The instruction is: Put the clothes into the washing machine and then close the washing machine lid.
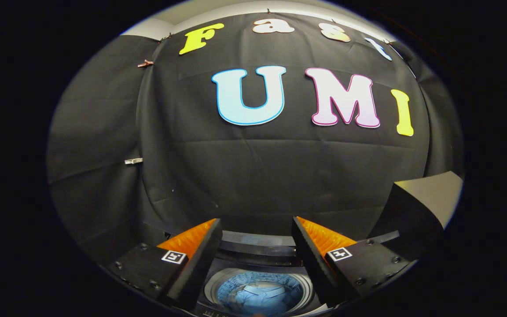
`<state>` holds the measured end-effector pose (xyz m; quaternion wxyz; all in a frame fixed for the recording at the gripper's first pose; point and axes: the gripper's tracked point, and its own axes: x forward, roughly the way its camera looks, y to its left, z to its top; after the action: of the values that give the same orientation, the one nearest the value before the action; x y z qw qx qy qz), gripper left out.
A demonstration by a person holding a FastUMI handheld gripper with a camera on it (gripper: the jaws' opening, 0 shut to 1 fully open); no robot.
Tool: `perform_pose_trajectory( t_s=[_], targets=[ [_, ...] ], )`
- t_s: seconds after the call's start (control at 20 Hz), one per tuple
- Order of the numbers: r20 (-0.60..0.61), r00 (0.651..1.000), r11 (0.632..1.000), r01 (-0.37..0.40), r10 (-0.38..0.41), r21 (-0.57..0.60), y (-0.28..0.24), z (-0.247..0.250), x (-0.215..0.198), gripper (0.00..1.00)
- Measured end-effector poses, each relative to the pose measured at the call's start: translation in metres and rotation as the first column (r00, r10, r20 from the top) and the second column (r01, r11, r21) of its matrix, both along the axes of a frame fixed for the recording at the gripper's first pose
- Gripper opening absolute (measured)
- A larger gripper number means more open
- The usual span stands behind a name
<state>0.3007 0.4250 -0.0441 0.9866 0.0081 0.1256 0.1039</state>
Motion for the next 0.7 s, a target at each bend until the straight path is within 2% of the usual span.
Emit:
perform_pose_trajectory(
  t_s=[0.2, 0.7],
  targets=[
    [-0.012, 1.0, 1.0, -0.015, 0.015, -0.008, -0.003, -0.016, -0.015, 1.0],
    [-0.235, 0.972, 0.997, -0.025, 0.008, -0.069, -0.012, -0.144, -0.045, 1.0]
  ],
)
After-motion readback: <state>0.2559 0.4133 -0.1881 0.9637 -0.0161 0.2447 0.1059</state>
